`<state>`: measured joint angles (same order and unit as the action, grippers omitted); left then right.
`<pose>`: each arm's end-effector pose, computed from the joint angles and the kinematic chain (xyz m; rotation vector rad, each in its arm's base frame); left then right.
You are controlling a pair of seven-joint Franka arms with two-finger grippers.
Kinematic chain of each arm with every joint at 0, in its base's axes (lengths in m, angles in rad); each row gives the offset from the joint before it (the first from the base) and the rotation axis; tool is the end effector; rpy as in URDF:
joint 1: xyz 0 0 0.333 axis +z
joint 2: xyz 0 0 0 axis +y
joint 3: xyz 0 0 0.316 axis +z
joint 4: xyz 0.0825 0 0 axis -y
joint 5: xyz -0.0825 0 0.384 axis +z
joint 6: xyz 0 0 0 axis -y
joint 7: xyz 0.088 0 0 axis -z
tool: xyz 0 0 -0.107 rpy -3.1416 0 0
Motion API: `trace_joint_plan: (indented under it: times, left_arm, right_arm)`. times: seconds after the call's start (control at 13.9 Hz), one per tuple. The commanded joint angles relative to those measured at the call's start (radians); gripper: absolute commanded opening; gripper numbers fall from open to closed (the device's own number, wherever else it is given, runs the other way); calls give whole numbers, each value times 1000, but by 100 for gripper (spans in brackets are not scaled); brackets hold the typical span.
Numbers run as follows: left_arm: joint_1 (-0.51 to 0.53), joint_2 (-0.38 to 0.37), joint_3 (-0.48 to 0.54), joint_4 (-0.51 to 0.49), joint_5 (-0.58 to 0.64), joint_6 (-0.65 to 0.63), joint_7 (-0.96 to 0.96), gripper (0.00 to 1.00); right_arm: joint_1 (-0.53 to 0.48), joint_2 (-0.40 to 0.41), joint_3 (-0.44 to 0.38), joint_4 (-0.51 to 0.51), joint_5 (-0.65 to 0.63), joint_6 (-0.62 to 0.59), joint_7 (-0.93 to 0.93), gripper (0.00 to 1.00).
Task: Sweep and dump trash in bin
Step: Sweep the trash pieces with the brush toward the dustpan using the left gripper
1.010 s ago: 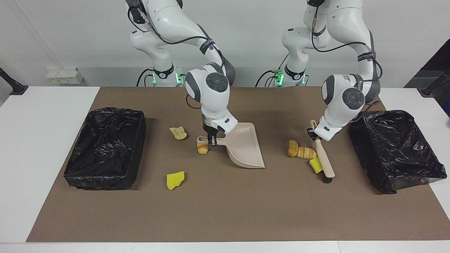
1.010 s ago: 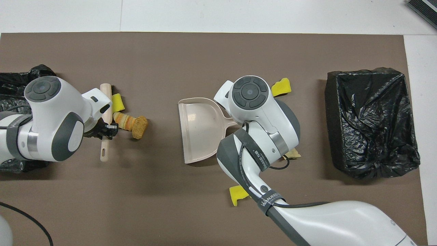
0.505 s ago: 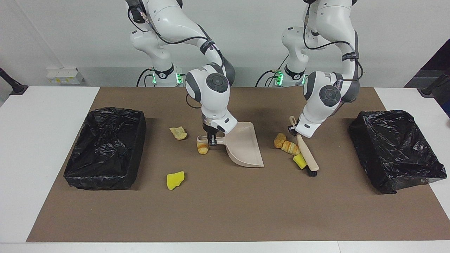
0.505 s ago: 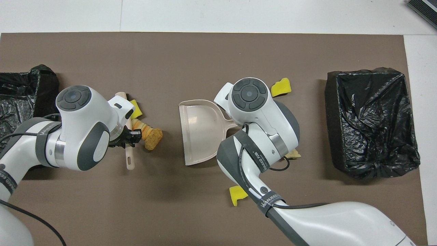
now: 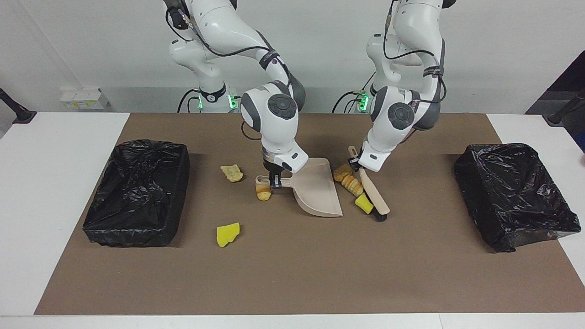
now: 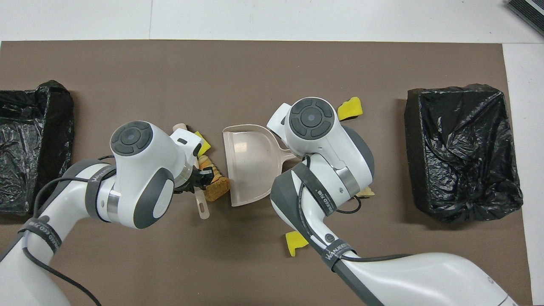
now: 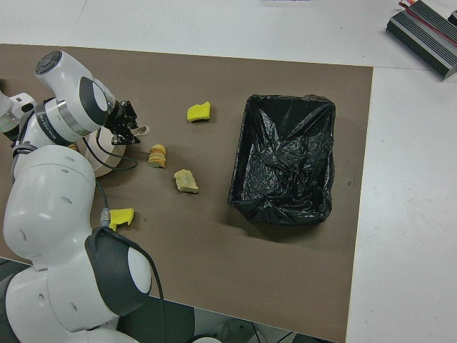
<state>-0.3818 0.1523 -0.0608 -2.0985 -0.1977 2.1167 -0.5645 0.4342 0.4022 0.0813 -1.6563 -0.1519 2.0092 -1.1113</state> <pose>0.4964 -0.2447 0.3386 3.0201 0.3584 -0.3049 0.5817 0.3128 0.3743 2.0282 2.2831 -0.1157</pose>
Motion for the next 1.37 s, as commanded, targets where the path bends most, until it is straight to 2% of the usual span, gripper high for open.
trace_joint_plan:
  times: [0.0,0.14,0.43,0.65,0.87,1.08,1.3]
  left_arm:
    - [-93,-16,15,-28,-77,71,-14,0]
    - [-158,-16,15,-15,-100,91,-12,0]
    - [-166,-66,10,8,-100,25,-40,0]
    - [-157,-114,18,6,-86,-41,-210,0]
    - [-138,-123,21,6,-85,-70,-368,0]
    - [-127,-135,19,6,-85,-148,-585,0]
    - [-132,-148,16,5,-85,-211,-797,0]
  right_arm:
    - [-8,-29,6,-31,-17,0,-13,0]
    - [-8,-31,6,-33,-17,-1,-13,0]
    - [-11,-29,6,-31,-11,0,-13,0]
    - [-20,-39,6,-31,-5,0,-25,0]
    - [-25,-62,5,-39,-5,-12,-30,0]
    - [-70,-143,5,-147,-9,14,-80,0]
    - [-92,-171,5,-206,-11,57,-177,0]
